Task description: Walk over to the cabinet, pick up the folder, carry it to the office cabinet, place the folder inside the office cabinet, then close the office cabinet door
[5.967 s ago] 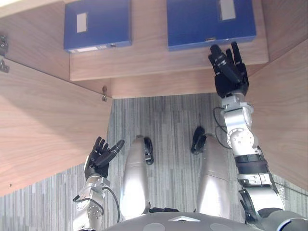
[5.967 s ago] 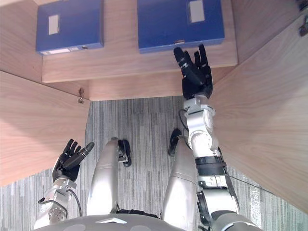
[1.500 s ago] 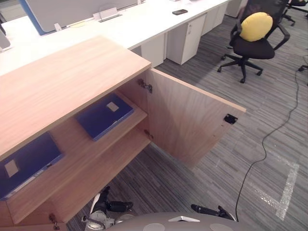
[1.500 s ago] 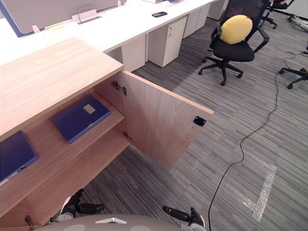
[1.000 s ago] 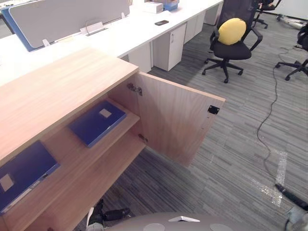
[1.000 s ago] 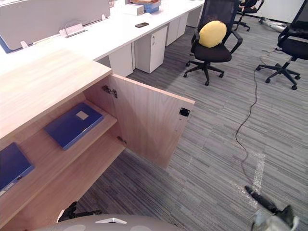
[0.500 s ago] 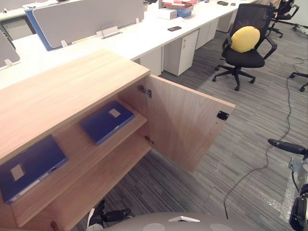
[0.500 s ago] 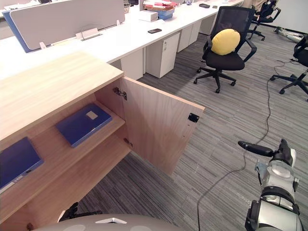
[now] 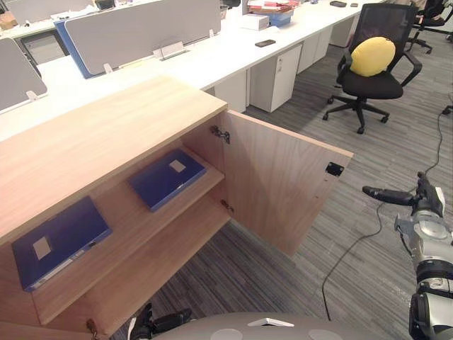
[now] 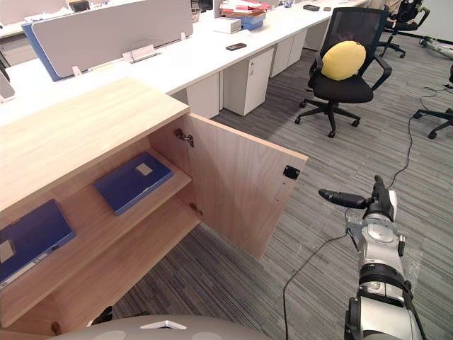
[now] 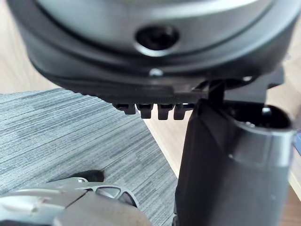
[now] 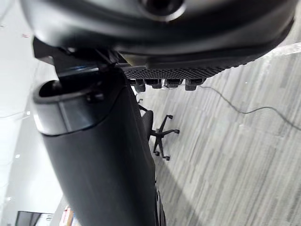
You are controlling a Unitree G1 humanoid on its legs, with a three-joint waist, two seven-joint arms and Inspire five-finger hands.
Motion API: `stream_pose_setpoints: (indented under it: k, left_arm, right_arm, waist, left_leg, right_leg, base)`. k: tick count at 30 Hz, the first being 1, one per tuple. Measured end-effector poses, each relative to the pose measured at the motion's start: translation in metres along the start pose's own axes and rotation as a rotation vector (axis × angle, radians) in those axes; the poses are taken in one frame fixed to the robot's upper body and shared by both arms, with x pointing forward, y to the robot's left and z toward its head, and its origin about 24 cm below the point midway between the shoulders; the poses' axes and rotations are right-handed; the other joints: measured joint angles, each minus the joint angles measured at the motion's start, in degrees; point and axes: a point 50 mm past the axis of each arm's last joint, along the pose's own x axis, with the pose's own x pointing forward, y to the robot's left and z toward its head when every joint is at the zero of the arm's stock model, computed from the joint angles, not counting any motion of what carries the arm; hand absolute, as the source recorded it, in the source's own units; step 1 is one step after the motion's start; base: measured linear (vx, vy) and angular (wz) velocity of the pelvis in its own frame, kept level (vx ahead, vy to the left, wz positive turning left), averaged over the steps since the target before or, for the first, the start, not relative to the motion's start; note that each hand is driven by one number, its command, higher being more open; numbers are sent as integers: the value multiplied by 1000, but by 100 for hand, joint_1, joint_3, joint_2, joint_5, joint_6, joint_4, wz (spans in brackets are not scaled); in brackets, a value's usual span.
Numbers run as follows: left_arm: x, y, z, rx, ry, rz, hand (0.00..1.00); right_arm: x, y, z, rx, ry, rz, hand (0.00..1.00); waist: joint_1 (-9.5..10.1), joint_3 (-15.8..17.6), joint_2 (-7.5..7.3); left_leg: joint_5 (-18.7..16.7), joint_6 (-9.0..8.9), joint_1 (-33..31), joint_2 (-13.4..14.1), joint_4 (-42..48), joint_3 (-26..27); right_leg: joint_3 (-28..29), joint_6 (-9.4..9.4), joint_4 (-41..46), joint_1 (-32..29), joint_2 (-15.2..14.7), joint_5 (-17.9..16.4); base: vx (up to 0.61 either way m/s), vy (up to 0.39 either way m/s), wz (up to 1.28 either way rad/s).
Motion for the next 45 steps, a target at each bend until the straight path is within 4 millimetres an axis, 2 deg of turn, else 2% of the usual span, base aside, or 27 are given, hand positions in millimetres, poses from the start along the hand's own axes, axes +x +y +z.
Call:
stream_pose_setpoints:
  k: [1, 3, 10, 18, 19, 22, 26, 33, 39, 42, 45]
  left_arm:
    - [0, 0, 0, -15, -1, 5, 100]
    - [0, 1, 1, -23, -6, 8, 100]
    - [0, 3, 4, -68, -15, 21, 100]
    - [0, 3, 3, -83, -11, 26, 100]
    - [0, 3, 3, -89, -11, 24, 100]
    - [0, 4, 4, -80, -15, 16, 100]
    - [0, 3, 6, -60, -27, -6, 100]
    - [1, 3, 9, -13, -38, -40, 100]
    - [4, 3, 10, 28, -33, -55, 100]
    - [6, 2, 11, 59, -19, -67, 100]
    - [8, 0, 15, 106, -27, -89, 100]
  right_arm:
    - [-1, 5, 15, 14, -66, 13, 100]
    - [-2, 13, 18, 31, -87, 31, 100]
    - [-6, 35, 12, 43, -71, 91, 100]
    - [-11, 34, 6, 26, -68, 112, 100]
    - [-14, 47, 3, 29, -59, 245, 100]
    - [-18, 57, 1, -21, -60, 376, 100]
    - [-34, 85, -4, -109, -59, 590, 100]
    - [-46, 78, -4, -295, -65, 765, 100]
    - [-66, 89, -8, -425, -55, 962, 100]
    - [-86, 103, -13, -488, -50, 1117, 100]
    - [-116, 126, -16, -522, -75, 1324, 100]
  waist:
    - [5, 28, -7]
    - [3, 73, -24]
    - [9, 239, -64]
    - [2, 282, -66]
    - [-38, 348, -81]
    - [-48, 352, -100]
    - [-9, 366, -120]
    - [-74, 373, -141]
    - [-120, 366, -143]
    - [-118, 350, -159]
    - [-90, 300, -136]
  left_leg:
    - [0, -1, 0, -3, -16, -1]
    - [1, -1, 1, -2, -19, -4]
    - [4, -1, -2, -13, -28, -19]
    - [66, 8, -1, -52, -123, -56]
    - [91, 15, 4, -55, -142, -65]
    - [151, 20, 16, -70, -223, -64]
    - [247, 25, 10, -84, -341, -64]
    - [312, 4, 43, -56, -427, -60]
    - [413, -36, 119, 35, -556, -5]
    - [510, -72, 219, 103, -716, 14]
    - [543, -100, 222, 158, -733, 18]
  right_leg:
    - [-8, 0, -2, -7, 8, 0]
    - [-21, 0, -3, -7, 9, 0]
    - [-56, 1, -3, -3, 5, 0]
    - [-107, 1, -3, -10, -1, 0]
    - [-104, 11, -3, -11, 0, 6]
    - [-100, 26, -3, -33, 0, 16]
    - [-100, 41, -4, -87, 5, 27]
    - [-93, 45, -3, -89, 52, 32]
    - [-34, 14, -5, -101, 150, 14]
    - [12, -19, -34, -90, 213, -2]
    - [30, -64, -37, -101, 288, -9]
  base:
    - [34, 8, -1]
    - [0, 0, 0]
    - [0, 0, 0]
    - [-1, 5, 2]
    - [0, 0, 0]
    - [-10, 9, 0]
    - [0, 0, 0]
    - [0, -1, -1]
    - [-15, -12, -6]
    - [-37, -32, -6]
    - [-17, -15, -3]
